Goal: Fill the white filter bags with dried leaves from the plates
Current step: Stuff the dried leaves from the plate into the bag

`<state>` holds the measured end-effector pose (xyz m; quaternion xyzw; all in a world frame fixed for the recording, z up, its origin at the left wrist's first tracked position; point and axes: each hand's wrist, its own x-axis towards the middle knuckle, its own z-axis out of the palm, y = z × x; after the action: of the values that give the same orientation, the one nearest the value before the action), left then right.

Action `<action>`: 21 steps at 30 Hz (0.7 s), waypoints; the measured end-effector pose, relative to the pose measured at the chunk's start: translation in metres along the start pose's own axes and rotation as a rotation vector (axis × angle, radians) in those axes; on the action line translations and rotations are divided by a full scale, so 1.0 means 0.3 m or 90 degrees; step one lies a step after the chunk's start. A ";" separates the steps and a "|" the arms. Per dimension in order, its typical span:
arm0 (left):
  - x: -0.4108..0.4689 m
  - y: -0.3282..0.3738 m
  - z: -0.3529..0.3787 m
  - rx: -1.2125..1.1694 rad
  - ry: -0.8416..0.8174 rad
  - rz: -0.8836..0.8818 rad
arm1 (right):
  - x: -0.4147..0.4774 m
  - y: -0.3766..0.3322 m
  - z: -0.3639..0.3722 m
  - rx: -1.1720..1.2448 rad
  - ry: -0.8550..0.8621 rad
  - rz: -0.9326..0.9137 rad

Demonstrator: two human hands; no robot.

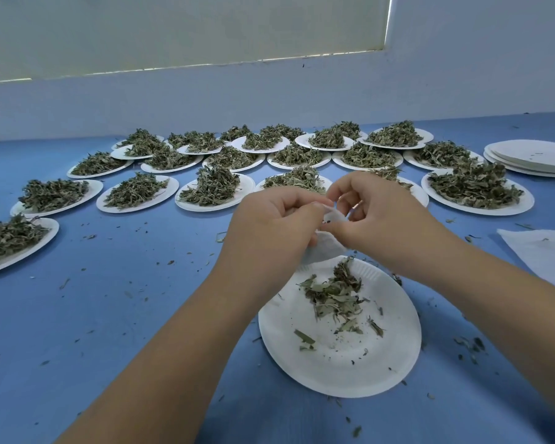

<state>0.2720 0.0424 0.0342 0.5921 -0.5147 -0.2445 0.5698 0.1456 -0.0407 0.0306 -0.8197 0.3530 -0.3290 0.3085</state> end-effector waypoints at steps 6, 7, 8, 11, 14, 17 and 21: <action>0.004 0.001 -0.008 -0.006 -0.017 0.010 | 0.070 -0.068 0.029 -0.208 -0.141 0.025; 0.006 0.000 -0.011 -0.004 -0.012 0.012 | 0.089 -0.080 0.038 -0.272 -0.165 0.033; 0.008 -0.001 -0.014 -0.003 -0.005 0.013 | 0.107 -0.091 0.048 -0.331 -0.180 0.041; 0.017 -0.001 -0.027 -0.011 0.019 0.015 | 0.149 -0.106 0.066 -0.390 -0.168 0.065; 0.025 0.004 -0.037 -0.022 0.045 0.008 | 0.143 -0.086 0.061 -0.298 -0.140 0.041; 0.039 0.000 -0.054 -0.044 0.083 -0.024 | 0.100 -0.054 0.036 -0.161 -0.077 -0.007; 0.054 -0.011 -0.082 -0.061 0.129 -0.036 | 0.021 -0.022 -0.017 -0.113 -0.001 -0.034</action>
<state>0.3004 0.0379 0.0417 0.6004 -0.4254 -0.2235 0.6392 0.1475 -0.0433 0.0404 -0.8533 0.3587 -0.3038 0.2258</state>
